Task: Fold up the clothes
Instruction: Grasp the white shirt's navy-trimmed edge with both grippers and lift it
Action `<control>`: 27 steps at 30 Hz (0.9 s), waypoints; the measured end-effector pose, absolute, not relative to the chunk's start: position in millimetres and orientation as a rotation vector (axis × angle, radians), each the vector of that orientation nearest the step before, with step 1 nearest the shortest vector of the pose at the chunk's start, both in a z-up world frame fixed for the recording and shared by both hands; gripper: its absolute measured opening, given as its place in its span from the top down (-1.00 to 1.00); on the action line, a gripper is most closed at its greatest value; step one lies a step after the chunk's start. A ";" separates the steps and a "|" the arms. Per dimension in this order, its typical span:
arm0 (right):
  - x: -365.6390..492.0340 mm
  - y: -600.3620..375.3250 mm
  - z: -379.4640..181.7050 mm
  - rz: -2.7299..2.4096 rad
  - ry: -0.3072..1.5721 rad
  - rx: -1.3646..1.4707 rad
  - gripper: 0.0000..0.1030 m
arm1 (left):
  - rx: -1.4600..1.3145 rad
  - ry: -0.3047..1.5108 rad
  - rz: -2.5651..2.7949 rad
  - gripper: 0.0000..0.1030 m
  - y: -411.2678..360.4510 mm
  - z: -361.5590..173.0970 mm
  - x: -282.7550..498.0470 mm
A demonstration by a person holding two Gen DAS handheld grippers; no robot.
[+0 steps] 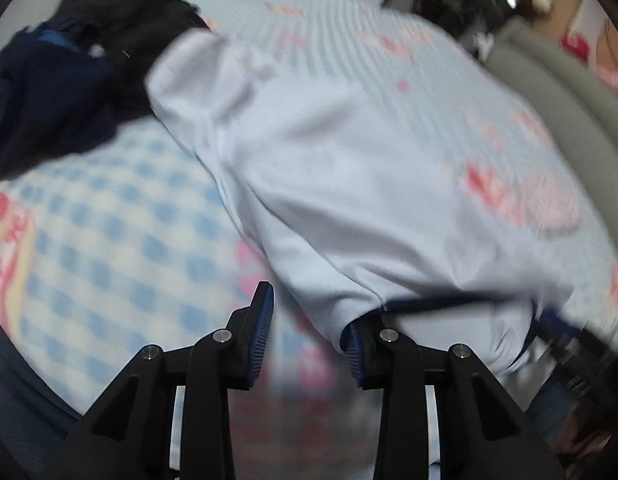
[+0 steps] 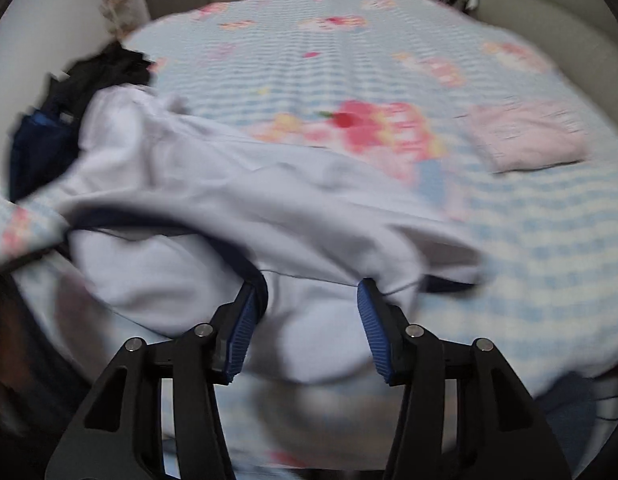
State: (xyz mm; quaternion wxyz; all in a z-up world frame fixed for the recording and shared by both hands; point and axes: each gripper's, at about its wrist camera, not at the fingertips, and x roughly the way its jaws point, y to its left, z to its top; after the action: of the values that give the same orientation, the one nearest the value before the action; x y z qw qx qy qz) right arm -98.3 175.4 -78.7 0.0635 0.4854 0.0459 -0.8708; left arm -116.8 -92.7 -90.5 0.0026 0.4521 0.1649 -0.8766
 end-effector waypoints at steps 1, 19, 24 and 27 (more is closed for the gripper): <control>-97.3 180.5 -80.5 -2.625 0.132 1.474 0.01 | 1.379 0.515 -2.761 0.33 -95.4 -80.8 -113.3; -70.4 208.8 -65.0 -2.485 -0.220 1.490 0.11 | 1.522 0.385 -2.789 0.20 -50.8 -67.2 -93.4; -87.1 205.5 -99.4 -2.453 -0.232 1.561 -0.10 | 1.634 0.402 -2.664 0.07 -58.5 -105.2 -92.8; -92.2 200.7 -115.1 -2.466 -0.173 1.622 0.04 | 1.642 0.419 -2.619 0.56 -64.0 -113.7 -91.8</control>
State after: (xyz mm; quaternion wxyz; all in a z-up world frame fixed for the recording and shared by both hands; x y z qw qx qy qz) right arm -92.2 200.7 -115.1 0.0922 0.5463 -0.0583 -0.8305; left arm -91.8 -64.0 -113.7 0.0112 0.5263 0.1343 -0.8395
